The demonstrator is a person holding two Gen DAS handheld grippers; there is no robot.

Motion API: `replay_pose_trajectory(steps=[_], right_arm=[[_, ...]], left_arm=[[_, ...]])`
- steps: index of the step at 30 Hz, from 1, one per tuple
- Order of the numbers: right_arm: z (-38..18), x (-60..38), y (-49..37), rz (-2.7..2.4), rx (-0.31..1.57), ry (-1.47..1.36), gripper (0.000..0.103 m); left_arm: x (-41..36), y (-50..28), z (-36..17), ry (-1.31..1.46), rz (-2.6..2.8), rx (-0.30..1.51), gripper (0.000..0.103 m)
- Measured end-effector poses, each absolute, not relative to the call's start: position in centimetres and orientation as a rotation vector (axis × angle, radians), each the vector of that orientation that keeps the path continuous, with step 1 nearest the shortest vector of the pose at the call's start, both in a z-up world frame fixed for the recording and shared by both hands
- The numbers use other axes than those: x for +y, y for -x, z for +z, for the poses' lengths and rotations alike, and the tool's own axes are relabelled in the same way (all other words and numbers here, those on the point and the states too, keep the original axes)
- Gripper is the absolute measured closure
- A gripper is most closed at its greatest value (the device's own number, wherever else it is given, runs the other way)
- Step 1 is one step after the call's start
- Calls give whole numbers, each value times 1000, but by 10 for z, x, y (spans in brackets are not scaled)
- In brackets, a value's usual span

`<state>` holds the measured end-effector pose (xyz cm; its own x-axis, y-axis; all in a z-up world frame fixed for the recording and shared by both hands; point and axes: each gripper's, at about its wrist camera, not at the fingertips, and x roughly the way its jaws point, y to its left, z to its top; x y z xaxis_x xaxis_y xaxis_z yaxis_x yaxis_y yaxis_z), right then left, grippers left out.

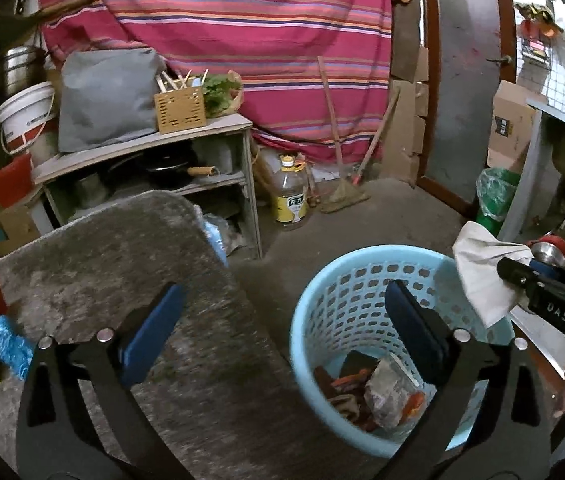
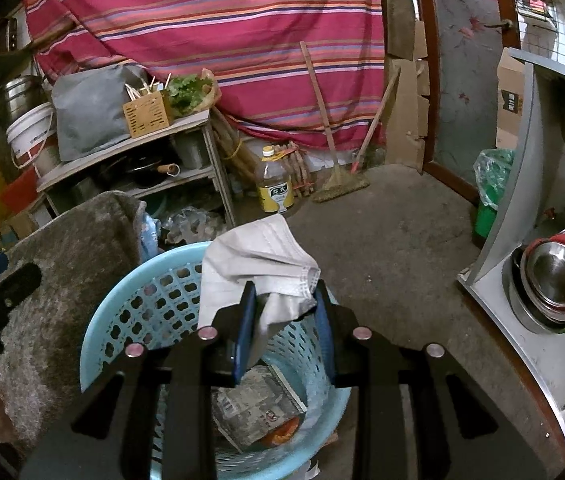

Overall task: Collect trash
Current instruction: 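Carry the paper bag and tissue over the blue basket and open both tools, then grasp the red-and-white snack bag with the left tool while the right tool grasps the blue plastic bag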

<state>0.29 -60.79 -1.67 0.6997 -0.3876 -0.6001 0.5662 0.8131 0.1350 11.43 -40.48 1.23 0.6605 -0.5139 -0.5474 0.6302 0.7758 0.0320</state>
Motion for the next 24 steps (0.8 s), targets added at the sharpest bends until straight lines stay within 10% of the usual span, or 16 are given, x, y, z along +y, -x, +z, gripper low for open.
replay_pose_trajectory(steps=[7, 11, 24], right_arm=[[-22, -601, -19, -524, 627, -322, 71], [-26, -592, -30, -539, 662, -290, 33], [-18, -541, -75, -528, 674, -212, 9]], left_arm=[[-374, -129, 18, -174, -611, 558, 5], [-357, -134, 22, -177, -578, 542, 5], [-263, -163, 26, -190, -436, 531, 5]])
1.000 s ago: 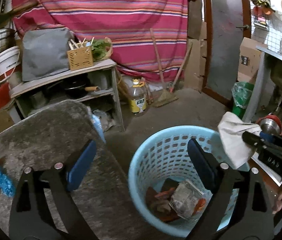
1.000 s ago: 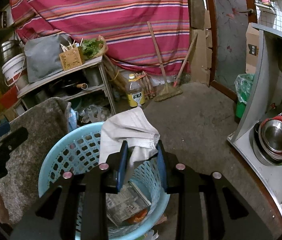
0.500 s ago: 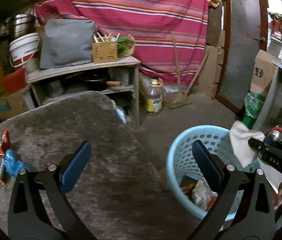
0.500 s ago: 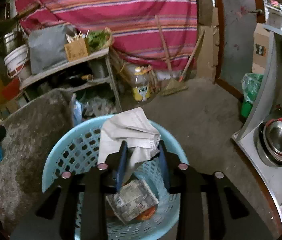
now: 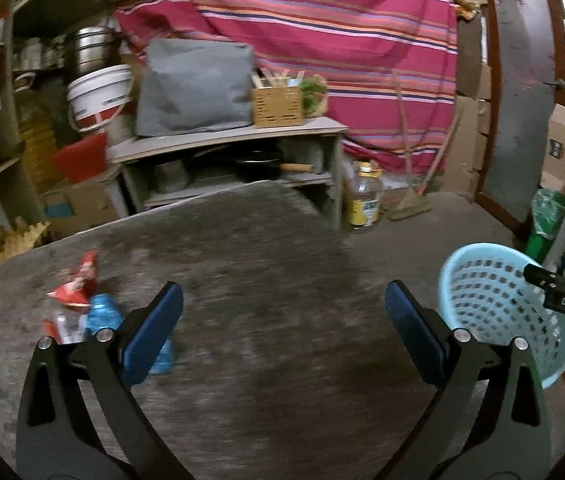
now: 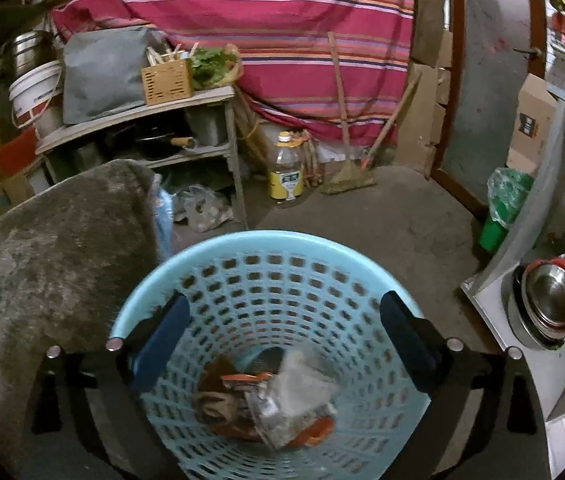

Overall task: Collect trash
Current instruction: 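Grasp the red-and-white snack bag with the left tool while the right tool grasps the blue plastic bag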

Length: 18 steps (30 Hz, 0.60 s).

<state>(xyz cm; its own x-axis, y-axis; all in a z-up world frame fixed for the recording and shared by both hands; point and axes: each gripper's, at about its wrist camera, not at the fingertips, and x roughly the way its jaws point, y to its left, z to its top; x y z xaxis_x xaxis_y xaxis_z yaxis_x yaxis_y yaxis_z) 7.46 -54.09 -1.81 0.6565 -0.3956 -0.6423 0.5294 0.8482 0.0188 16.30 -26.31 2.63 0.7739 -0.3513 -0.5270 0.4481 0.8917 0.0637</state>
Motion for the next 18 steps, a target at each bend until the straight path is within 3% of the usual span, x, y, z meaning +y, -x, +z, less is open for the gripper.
replay_pose_trajectory(steps=[12, 18], right_arm=[[-12, -460, -136, -396, 653, -193, 7], [-17, -418, -165, -360, 679, -144, 4]], left_arm=[[-140, -217, 17, -157, -227, 581, 5], [-91, -237, -12, -87, -192, 648, 5]])
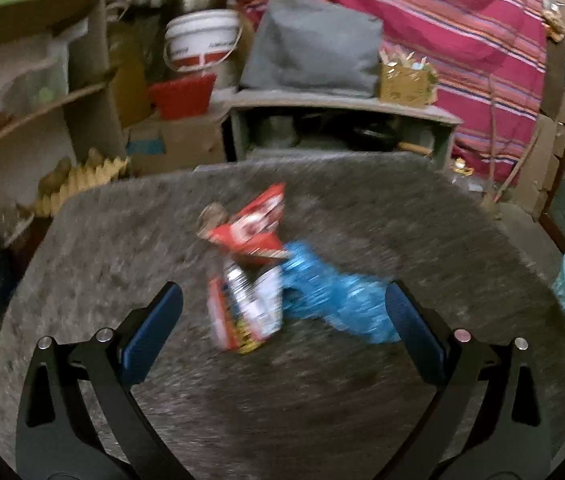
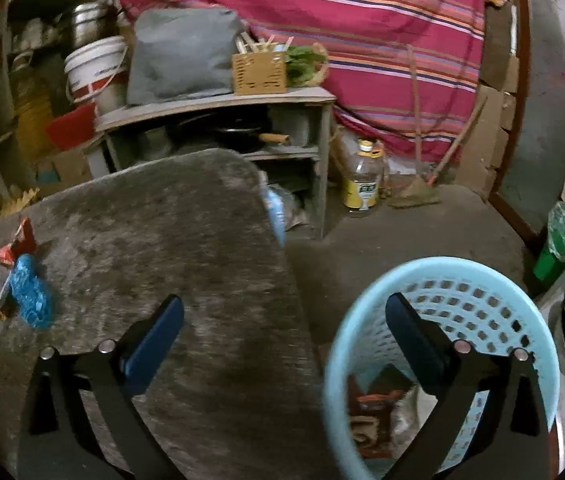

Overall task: Collect trash
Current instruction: 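Grasp the red-and-white snack bag with the left tool while the right tool grasps the blue plastic bag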

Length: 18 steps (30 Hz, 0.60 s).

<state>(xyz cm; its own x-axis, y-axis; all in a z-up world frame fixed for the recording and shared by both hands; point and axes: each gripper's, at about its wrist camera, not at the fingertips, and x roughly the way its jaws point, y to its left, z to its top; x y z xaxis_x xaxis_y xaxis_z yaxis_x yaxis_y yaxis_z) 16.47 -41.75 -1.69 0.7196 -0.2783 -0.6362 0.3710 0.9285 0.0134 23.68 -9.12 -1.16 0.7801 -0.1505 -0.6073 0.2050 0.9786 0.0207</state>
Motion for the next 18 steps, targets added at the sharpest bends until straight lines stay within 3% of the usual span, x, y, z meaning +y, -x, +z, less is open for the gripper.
replay_pose_trajectory(steps=[7, 13, 15, 17, 18], right_arm=[[-23, -383, -187, -327, 706, -77, 4], [-26, -369, -200, -298, 718, -82, 4], [-27, -362, -205, -281, 724, -95, 4], [-28, -354, -211, -260, 729, -100, 4], [-29, -348, -214, -248, 731, -94, 4]], left_arm=[[-65, -266, -50, -83, -140, 792, 5], [-67, -278, -58, -106, -155, 793, 6], [-67, -281, -57, -89, -196, 788, 18], [-67, -286, -59, -75, -242, 806, 45], [-67, -289, -63, -62, -264, 831, 49]])
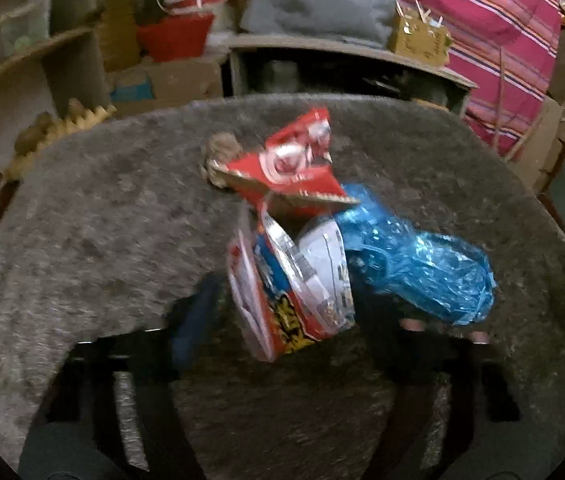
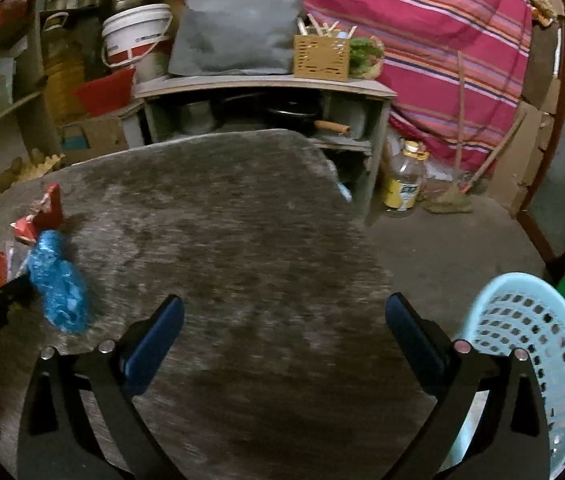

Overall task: Collect trash
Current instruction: 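Grasp the red-and-white snack bag with the left tool while the right tool grasps the blue plastic bag, then carry the snack bag and blue plastic bag toward the blue basket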

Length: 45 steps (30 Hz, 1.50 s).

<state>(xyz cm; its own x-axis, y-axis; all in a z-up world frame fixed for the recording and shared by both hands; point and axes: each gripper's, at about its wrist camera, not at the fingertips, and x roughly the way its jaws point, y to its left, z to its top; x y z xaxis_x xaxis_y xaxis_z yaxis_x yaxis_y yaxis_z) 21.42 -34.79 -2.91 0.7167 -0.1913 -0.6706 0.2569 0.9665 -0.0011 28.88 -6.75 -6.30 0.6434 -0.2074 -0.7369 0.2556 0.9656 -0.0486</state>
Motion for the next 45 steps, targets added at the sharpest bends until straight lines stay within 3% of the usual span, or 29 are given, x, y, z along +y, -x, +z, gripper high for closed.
replay_pose_trajectory(steps=[5, 31, 34, 36, 37, 39, 42, 45], right_arm=[[-31, -321, -223, -207, 733, -68, 4], [-56, -180, -290, -4, 789, 31, 6], [-61, -175, -293, 23, 811, 39, 27], [-62, -175, -293, 50, 819, 30, 51], [-62, -175, -292, 65, 819, 25, 56], [-59, -176, -288, 93, 806, 13, 76], [-53, -179, -281, 104, 781, 13, 85], [-44, -191, -272, 102, 762, -9, 85]], left_arm=[[-62, -284, -61, -62, -281, 821, 57], [72, -268, -44, -28, -57, 761, 57], [74, -266, -41, -37, -47, 750, 57], [73, -266, -40, -40, -47, 746, 57], [73, -267, -39, -42, -47, 745, 57], [70, -266, -38, -50, -46, 743, 57], [64, -265, -36, -54, -49, 738, 57], [59, -264, -34, -57, -54, 733, 57]])
